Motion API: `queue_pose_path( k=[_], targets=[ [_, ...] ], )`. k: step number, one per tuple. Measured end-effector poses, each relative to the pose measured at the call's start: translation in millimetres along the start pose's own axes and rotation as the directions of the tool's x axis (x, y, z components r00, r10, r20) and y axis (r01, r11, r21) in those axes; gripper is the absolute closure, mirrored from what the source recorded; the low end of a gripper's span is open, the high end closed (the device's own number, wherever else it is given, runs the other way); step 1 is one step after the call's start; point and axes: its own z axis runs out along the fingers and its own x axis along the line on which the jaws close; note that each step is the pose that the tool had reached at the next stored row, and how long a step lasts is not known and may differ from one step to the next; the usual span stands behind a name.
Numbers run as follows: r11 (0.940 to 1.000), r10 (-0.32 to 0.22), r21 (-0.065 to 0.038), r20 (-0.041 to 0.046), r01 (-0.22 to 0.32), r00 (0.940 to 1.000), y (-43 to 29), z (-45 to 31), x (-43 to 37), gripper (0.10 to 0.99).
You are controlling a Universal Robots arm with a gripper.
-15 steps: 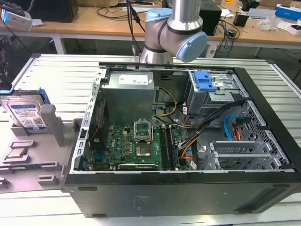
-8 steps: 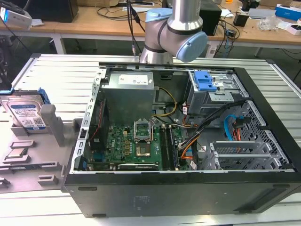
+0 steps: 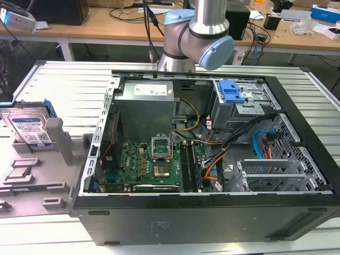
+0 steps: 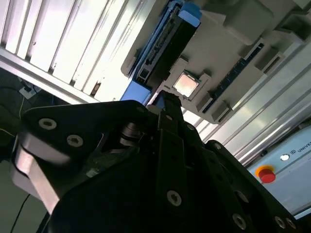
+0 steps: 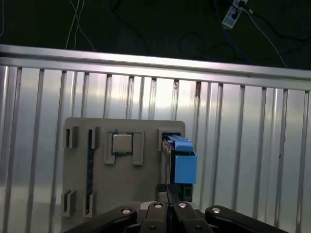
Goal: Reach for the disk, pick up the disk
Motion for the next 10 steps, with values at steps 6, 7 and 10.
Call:
queue_pose_path(
  k=[6,7,10],
  targets=[
    [0.9973,0.073,0.000,0.0029,-0.073,0.9973,0.0,0.4,0.1,0.980],
    [0.9973,0.074,0.000,0.0030,-0.074,0.9973,0.0,0.4,0.1,0.980],
    [0.9972,0.075,0.000,0.0029,-0.075,0.9972,0.0,0.4,0.1,0.980]
  ],
)
